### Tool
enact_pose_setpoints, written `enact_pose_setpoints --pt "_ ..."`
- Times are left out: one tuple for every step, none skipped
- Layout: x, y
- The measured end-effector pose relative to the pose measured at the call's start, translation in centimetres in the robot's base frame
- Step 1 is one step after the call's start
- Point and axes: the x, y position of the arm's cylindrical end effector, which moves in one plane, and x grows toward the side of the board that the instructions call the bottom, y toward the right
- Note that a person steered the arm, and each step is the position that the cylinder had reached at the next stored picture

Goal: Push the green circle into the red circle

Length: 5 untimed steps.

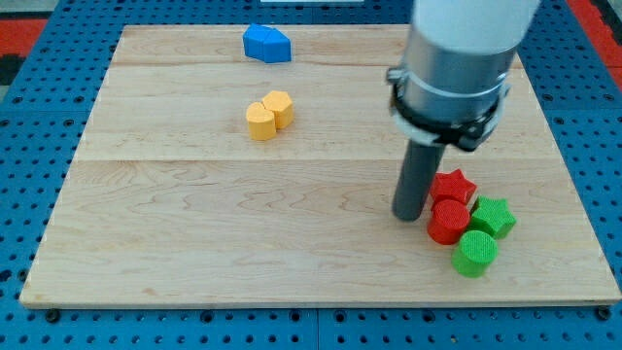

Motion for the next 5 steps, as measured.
enact_pose_setpoints --pt "4.9 -0.5" --pt "8.5 3.6" --pt "7.8 8.3" --pt "5.2 3.8" --pt "5.9 3.7"
